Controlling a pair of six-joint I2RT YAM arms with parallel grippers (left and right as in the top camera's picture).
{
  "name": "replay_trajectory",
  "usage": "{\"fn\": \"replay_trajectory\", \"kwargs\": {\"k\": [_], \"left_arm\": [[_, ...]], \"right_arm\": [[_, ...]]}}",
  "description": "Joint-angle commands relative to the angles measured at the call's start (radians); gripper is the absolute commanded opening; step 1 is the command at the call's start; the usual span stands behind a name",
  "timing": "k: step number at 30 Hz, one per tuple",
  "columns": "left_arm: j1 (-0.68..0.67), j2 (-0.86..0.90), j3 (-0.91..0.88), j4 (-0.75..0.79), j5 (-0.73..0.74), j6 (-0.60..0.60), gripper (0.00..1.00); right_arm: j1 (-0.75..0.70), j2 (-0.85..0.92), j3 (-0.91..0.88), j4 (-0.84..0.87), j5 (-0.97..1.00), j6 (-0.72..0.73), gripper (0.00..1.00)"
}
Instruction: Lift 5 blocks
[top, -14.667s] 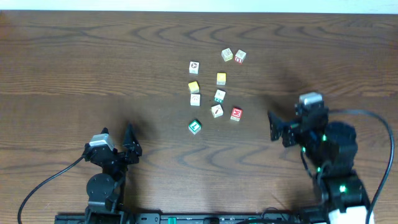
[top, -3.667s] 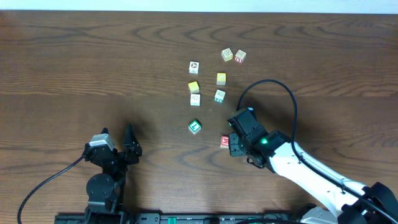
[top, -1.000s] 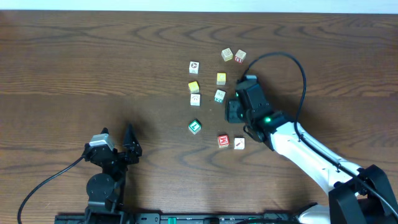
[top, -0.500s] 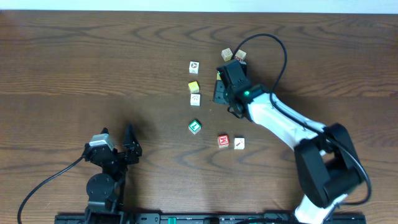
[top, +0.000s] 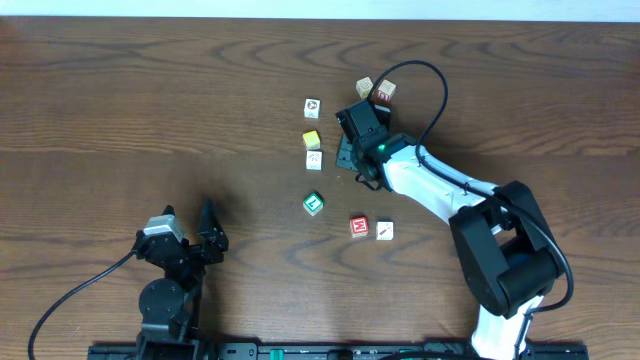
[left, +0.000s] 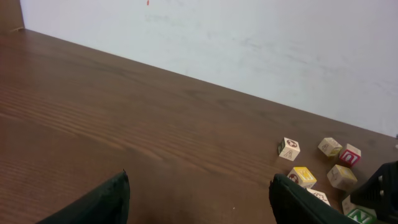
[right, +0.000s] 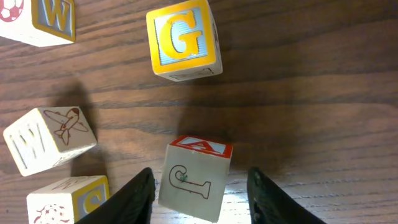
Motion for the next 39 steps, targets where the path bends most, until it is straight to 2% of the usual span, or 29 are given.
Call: {"fn": "replay_trajectory", "kwargs": {"k": [1, 13, 16, 20, 27, 39], "left_arm": [[-0.002, 0.001, -0.015, -0.045, -0.017, 0.002, 0.72], [-0.002, 0.001, -0.015, -0.045, -0.017, 0.002, 0.73], [-0.001, 0.001, -0.015, -0.045, -0.017, 0.002, 0.72], [-0.001, 0.001, -0.015, -0.045, -0.017, 0.002, 0.72], [-0.001, 0.001, -0.015, -0.045, -0.017, 0.002, 0.72], [-0.001, 0.001, -0.015, -0.045, -0.017, 0.002, 0.72]], "right_arm": [[0.006, 0.008, 0.021, 0.001, 0.022, 0.018, 0.44], [0.006, 0.008, 0.021, 0.001, 0.048, 0.016, 0.36], [0.006, 0.008, 0.021, 0.0, 0.048, -0.002, 0.37], [0.006, 0.008, 0.018, -0.006, 0.051, -0.018, 0.43], [0.006, 0.008, 0.017, -0.004, 0.055, -0.021, 0.36], [0.006, 0.025, 0.016, -0.013, 0.06, -0.021, 0.4]]}}
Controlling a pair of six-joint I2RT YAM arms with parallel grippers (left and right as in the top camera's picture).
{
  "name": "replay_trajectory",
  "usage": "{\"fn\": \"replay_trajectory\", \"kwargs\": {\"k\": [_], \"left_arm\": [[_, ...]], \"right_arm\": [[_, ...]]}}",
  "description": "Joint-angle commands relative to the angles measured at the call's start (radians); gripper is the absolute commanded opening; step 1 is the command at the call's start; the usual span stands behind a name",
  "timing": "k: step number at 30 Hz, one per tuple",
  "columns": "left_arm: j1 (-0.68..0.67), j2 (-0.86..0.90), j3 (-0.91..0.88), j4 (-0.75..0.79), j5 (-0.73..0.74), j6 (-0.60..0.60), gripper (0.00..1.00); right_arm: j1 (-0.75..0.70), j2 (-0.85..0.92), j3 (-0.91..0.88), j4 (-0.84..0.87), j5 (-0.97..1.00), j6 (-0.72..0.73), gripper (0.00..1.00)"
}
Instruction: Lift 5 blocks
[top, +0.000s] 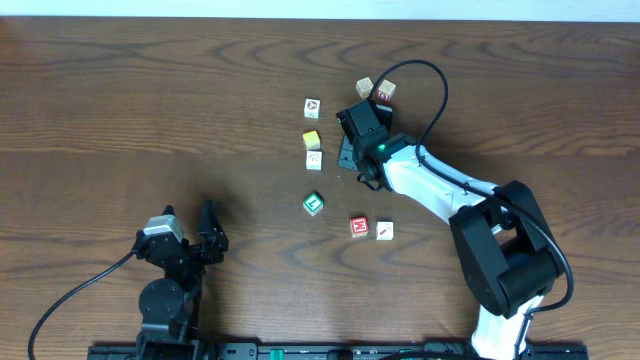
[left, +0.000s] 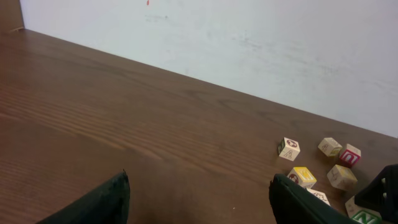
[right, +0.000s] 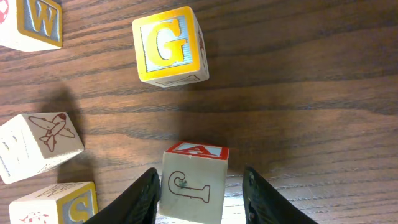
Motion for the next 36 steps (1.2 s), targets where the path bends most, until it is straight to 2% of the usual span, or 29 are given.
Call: {"fn": "replay_trajectory", "kwargs": {"k": [1, 6, 13, 17, 21, 24, 30, 36], "left_arm": [[-0.001, 0.001, -0.015, -0.045, -0.017, 0.002, 0.72], [-0.001, 0.001, -0.015, -0.045, -0.017, 0.002, 0.72], [-0.001, 0.001, -0.015, -0.045, -0.017, 0.002, 0.72], [-0.001, 0.001, -0.015, -0.045, -0.017, 0.002, 0.72], [-0.002, 0.001, -0.015, -0.045, -0.017, 0.002, 0.72], [-0.002, 0.001, -0.015, -0.045, -0.017, 0.002, 0.72], [-0.001, 0.001, -0.015, -0.045, -0.017, 0.002, 0.72], [-0.002, 0.001, -0.015, -0.045, -0.017, 0.002, 0.72]], "right_arm": [[0.006, 0.025, 0.016, -0.003, 0.023, -0.007, 0.39], [0.006, 0.026, 0.016, -0.003, 0.025, -0.007, 0.38], [0.006, 0.026, 0.016, -0.003, 0.025, -0.008, 0.3], [0.005, 0.026, 0.016, -0.003, 0.023, -0.044, 0.27], [0.005, 0.006, 0.02, -0.044, 0.009, -0.061, 0.2], [0.005, -0.049, 0.024, -0.083, 0.01, -0.116, 0.2], [0.005, -0.233, 0.024, -0.24, 0.079, -0.162, 0.23], [0.005, -0.445, 0.023, -0.519, 0.199, -0.161, 0.23]]}}
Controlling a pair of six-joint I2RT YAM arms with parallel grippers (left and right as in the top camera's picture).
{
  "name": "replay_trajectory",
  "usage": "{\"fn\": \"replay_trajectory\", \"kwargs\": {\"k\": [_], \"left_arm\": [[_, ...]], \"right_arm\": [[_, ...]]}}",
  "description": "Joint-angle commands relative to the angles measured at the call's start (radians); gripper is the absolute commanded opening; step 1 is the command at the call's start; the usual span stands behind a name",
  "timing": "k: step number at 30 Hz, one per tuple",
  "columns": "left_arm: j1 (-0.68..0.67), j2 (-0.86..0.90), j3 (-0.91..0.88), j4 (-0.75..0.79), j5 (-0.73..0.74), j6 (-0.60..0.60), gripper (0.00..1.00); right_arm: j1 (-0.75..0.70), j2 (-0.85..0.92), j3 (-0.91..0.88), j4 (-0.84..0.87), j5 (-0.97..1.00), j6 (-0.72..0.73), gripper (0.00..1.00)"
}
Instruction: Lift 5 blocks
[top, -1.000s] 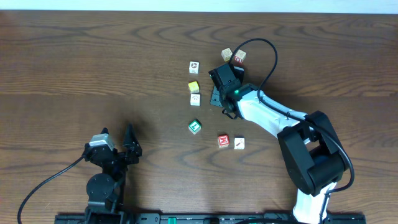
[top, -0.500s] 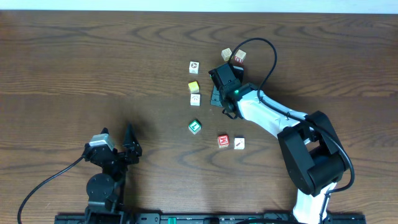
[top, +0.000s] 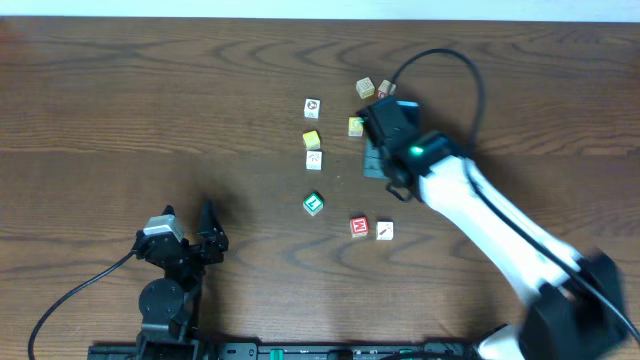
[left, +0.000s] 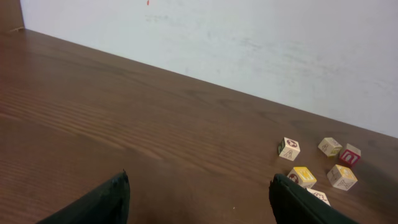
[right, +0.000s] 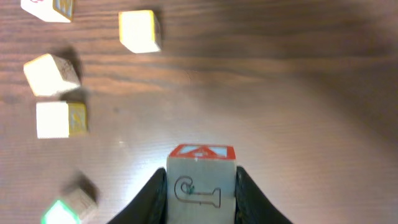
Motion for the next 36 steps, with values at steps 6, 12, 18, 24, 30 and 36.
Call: {"fn": "replay_trajectory", "kwargs": {"k": [6, 12, 18, 24, 30, 36], "left_arm": [[-0.002, 0.001, -0.016, -0.044, -0.017, 0.002, 0.72], [-0.002, 0.001, -0.016, -0.044, -0.017, 0.002, 0.72], [-0.001, 0.001, -0.016, -0.044, -0.017, 0.002, 0.72], [-0.001, 0.001, -0.016, -0.044, -0.017, 0.002, 0.72], [-0.001, 0.001, -0.016, -0.044, -0.017, 0.002, 0.72], [-0.001, 0.001, -0.016, -0.044, -0.017, 0.002, 0.72]], "right_arm": [[0.005, -0.158, -0.035, -0.306, 0.124, 0.004, 0.2], [0.005, -0.157, -0.24, -0.206, 0.108, 0.076, 0.21], [0.005, -0.157, -0.431, -0.01, -0.031, 0.079, 0.21], [0.006, -0.157, -0.517, 0.09, -0.112, 0.079, 0.19], [0.006, -0.157, -0.552, 0.132, -0.146, 0.078, 0.19], [0.006, -0.157, -0.552, 0.177, -0.192, 0.04, 0.18]]}}
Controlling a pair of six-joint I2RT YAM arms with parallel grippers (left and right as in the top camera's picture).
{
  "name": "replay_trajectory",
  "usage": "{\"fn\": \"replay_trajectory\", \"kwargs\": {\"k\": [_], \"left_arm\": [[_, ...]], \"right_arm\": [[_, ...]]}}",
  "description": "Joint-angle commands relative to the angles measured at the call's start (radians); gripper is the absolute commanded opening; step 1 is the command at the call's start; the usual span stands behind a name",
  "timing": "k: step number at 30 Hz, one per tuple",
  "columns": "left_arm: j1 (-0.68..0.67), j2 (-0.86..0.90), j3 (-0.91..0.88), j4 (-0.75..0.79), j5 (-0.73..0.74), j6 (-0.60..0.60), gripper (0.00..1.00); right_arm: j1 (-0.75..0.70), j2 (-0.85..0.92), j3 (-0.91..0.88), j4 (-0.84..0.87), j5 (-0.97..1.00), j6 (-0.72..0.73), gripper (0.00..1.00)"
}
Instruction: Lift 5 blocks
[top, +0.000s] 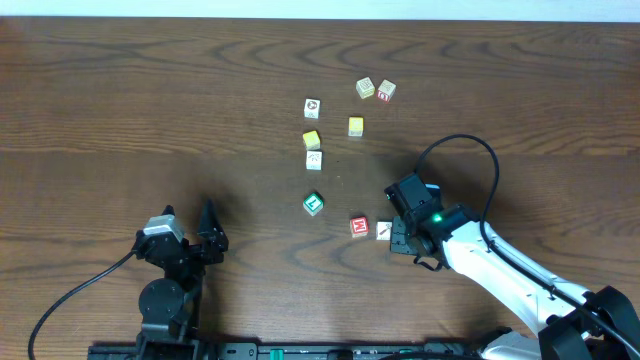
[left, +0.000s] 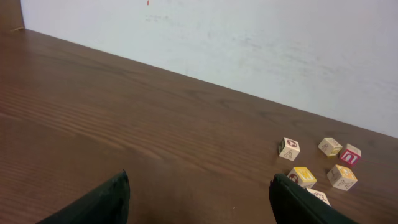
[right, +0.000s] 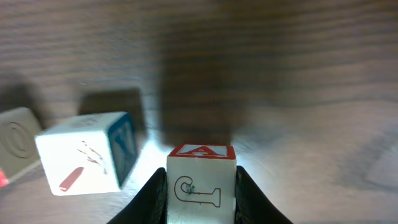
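A white block with a red "A" top (right: 201, 180) sits between the fingers of my right gripper (right: 201, 186), which is shut on it low over the table; whether it touches the wood cannot be told. In the overhead view the right gripper (top: 400, 235) is at the front right and hides this block. Beside it lie a white block with a blue side (right: 87, 152), seen overhead (top: 384, 231), and a red block (top: 359, 226). My left gripper (left: 199, 199) stands open and holds nothing, at the front left (top: 190, 238).
A green block (top: 314, 204) lies mid-table. Further back are a white block (top: 314, 159), yellow blocks (top: 312, 140) (top: 356, 126), another white one (top: 313, 107) and a pair (top: 365, 88) (top: 386, 91). A white wall (left: 249, 43) rises behind the table.
My right gripper, still shut on the "A" block, has moved from high over the back group to low at the front right, beside the white and red blocks. The left arm is unchanged.
My right gripper stood open around the "A" block on the table among the back blocks. Its fingers were then closer to the block. Later it was shut on the block, held high above the table, and now holds it low at the front right.
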Motion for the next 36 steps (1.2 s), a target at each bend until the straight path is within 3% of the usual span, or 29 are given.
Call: {"fn": "replay_trajectory", "kwargs": {"k": [1, 25, 36], "left_arm": [[-0.001, 0.001, -0.017, -0.043, -0.017, 0.002, 0.72], [-0.001, 0.001, -0.017, -0.043, -0.017, 0.002, 0.72], [-0.001, 0.001, -0.017, -0.043, -0.017, 0.002, 0.72]], "right_arm": [[0.006, 0.0, -0.007, 0.028, -0.047, -0.027, 0.18], [0.006, 0.001, -0.007, 0.137, -0.074, -0.101, 0.21], [0.006, 0.001, -0.007, 0.148, -0.135, -0.101, 0.18]]}}
